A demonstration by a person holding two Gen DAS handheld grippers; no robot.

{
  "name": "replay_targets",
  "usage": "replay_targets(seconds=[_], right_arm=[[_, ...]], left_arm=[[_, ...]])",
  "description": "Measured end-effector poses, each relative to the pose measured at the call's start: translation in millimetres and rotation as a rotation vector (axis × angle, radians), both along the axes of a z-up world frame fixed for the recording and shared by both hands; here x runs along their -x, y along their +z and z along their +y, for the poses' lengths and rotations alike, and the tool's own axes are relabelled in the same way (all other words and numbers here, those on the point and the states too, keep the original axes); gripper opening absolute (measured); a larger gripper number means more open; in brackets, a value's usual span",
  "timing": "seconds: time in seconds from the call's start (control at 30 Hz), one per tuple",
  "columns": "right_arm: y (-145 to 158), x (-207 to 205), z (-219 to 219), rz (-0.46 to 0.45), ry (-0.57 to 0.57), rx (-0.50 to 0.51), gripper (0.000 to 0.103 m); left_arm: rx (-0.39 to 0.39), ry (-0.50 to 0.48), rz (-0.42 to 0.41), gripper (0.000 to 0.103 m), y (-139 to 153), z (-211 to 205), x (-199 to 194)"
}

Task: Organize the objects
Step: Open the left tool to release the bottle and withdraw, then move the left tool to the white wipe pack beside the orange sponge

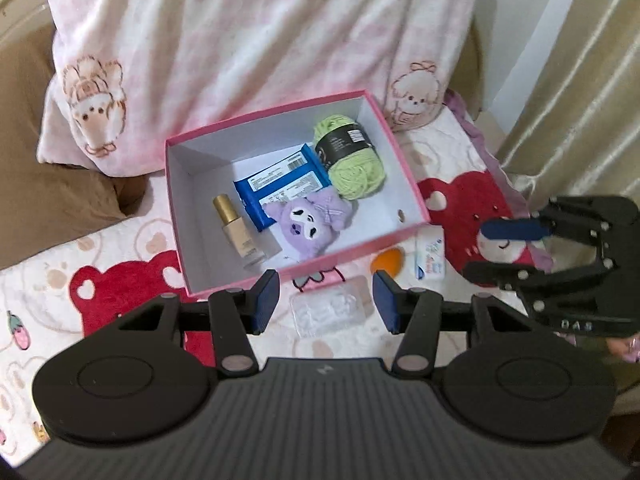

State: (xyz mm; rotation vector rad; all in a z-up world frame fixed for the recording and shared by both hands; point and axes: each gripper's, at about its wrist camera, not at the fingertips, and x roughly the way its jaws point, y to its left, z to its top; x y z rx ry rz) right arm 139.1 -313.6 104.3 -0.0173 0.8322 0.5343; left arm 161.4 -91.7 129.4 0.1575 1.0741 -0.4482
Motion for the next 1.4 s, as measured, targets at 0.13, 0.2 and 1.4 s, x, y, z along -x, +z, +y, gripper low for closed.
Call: replay_targets(seconds=[0.13,0.2,1.4], right_arm=[[18.0,15.4,-4.0,-0.023,0.035,0.026,0.047],[24.0,22.3,-4.3,-0.029,0.054,0.047,0.047],[-108.1,24.8,-35.7,-0.191,0.402,0.313,0.092]], left_arm=[[0.016,-0.022,-0.04,0.051,18.6,-9.2,29.1],[0.035,-0.023,-0.062,0.051,22.4,-13.9,42.8],[0.125,0.146,-0.093,0.063,-127.5,-52.8,70.5]])
